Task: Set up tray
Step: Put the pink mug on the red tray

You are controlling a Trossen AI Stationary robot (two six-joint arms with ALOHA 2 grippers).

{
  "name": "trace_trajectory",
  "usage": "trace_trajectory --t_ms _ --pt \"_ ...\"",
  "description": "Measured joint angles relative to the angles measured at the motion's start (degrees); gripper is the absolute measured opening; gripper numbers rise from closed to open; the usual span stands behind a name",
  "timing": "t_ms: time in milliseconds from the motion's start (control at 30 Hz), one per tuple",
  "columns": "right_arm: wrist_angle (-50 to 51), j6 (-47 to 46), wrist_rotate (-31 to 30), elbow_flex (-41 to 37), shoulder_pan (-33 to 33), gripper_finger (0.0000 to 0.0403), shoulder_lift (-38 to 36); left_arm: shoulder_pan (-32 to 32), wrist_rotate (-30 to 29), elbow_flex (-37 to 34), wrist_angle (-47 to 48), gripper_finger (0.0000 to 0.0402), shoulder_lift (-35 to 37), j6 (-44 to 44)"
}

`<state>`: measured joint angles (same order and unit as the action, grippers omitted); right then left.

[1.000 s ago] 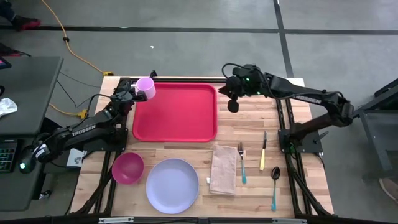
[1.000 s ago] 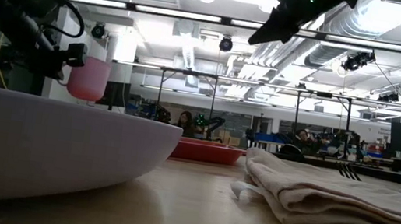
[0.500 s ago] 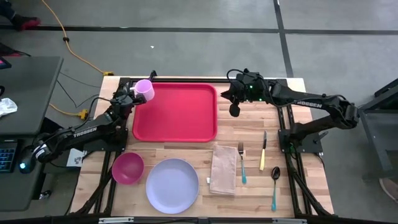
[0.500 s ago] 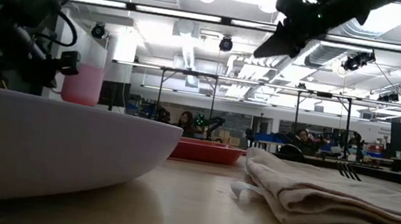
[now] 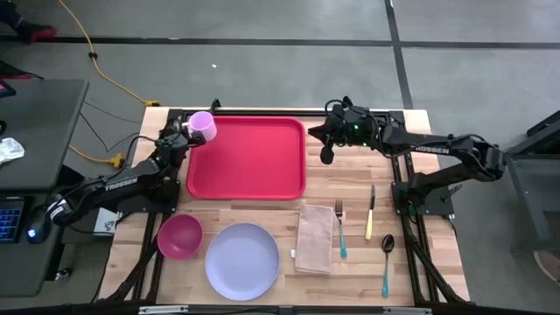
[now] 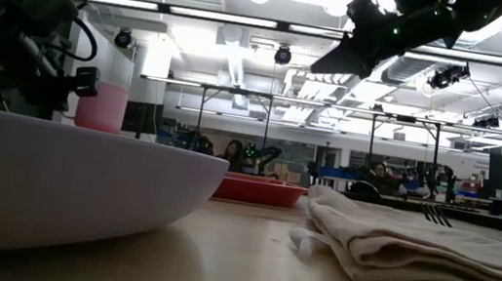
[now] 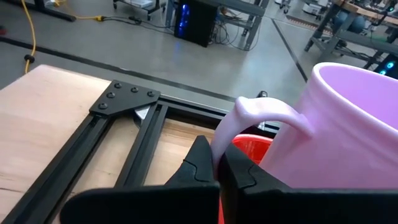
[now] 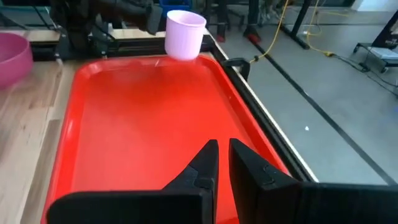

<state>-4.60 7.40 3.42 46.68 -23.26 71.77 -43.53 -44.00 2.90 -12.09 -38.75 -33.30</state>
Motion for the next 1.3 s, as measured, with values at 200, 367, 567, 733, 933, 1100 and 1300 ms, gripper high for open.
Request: trace_trajectory --t_ms 200,367,567,733,933,1100,1300 --pt "-0.6 -1.6 -1.4 -2.7 -0.4 0.0016 -0.2 0.0 0.0 0.0 -4.0 0.0022 -4.1 0.1" --pt "-0.8 -2.5 -1.5 -4.0 -1.9 0.0016 -2.9 0.0 0.0 0.0 -7.4 0.0022 -7.8 0.7" --pt "-0.5 -2.9 -1.6 -6.6 -4.5 0.0016 -8.4 0.0 0.0 0.0 -9.8 0.0022 -11.7 0.3" --pt "-0.4 -4.2 -1.6 -9.5 -5.7 0.0016 -12.4 0.0 0.0 0.0 -13.4 0.0022 -14.7 0.0" --pt "-0.1 -4.7 -1.1 -11.1 -5.6 0.0016 -14.7 0.0 0.2 0.0 -17.1 0.0022 -17.9 0.0" --pt "-1.8 -5.9 -0.6 -13.6 -5.6 0.0016 -14.7 0.0 0.4 0.0 -18.7 0.0022 -19.3 0.0" --pt "-5.7 -5.9 -0.6 -16.2 -6.0 0.0016 -15.1 0.0 0.4 0.0 -18.8 0.0021 -19.4 0.0"
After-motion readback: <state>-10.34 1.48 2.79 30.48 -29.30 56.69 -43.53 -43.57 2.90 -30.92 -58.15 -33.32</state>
